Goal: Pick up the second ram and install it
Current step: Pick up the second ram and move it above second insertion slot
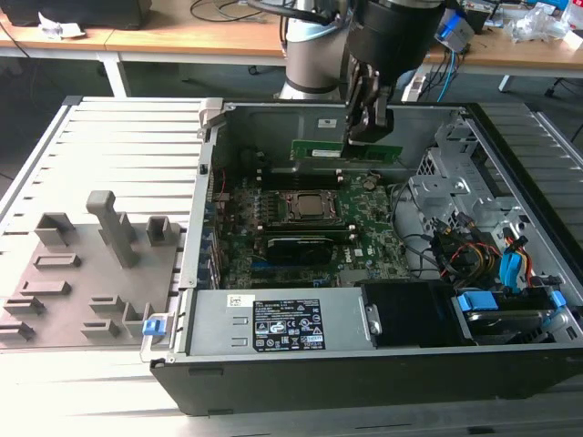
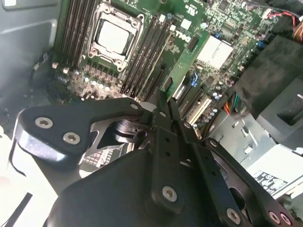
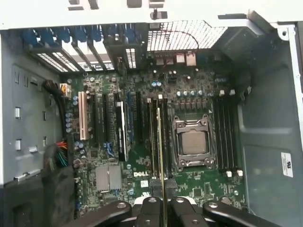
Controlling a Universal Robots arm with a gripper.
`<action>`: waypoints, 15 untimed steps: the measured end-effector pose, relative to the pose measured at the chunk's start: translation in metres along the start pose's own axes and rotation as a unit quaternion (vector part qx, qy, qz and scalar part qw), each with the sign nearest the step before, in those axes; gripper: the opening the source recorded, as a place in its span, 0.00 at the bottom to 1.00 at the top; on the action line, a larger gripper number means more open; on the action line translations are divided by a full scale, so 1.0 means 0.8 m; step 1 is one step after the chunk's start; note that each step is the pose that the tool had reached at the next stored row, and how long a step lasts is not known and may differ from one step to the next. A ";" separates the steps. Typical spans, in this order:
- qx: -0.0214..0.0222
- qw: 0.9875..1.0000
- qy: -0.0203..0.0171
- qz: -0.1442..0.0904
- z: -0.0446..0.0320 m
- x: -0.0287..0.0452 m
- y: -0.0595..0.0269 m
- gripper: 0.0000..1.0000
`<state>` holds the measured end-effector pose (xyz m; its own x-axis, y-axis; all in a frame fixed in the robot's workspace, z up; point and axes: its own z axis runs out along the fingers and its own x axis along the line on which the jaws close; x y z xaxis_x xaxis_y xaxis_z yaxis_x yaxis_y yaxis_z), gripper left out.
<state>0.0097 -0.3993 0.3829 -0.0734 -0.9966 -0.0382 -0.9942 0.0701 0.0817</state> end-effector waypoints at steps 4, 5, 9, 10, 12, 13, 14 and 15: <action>-0.001 1.000 0.000 0.000 0.0039 -0.0066 -0.014 0.14; -0.002 1.000 0.000 0.000 0.0057 -0.0097 -0.021 0.14; -0.004 1.000 0.000 0.000 0.0122 -0.0184 -0.039 0.14; -0.004 1.000 0.000 0.000 0.0138 -0.0184 -0.039 0.14; -0.004 1.000 0.000 0.000 0.0142 -0.0184 -0.039 0.14; -0.004 1.000 0.000 0.000 0.0143 -0.0183 -0.039 0.14; -0.004 1.000 0.000 0.000 0.0144 -0.0183 -0.039 0.14; -0.004 1.000 0.000 0.000 0.0144 -0.0183 -0.039 0.14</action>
<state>0.0405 -0.3864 0.3694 -0.0737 -0.9966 -0.0376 -0.9936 0.0701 0.0891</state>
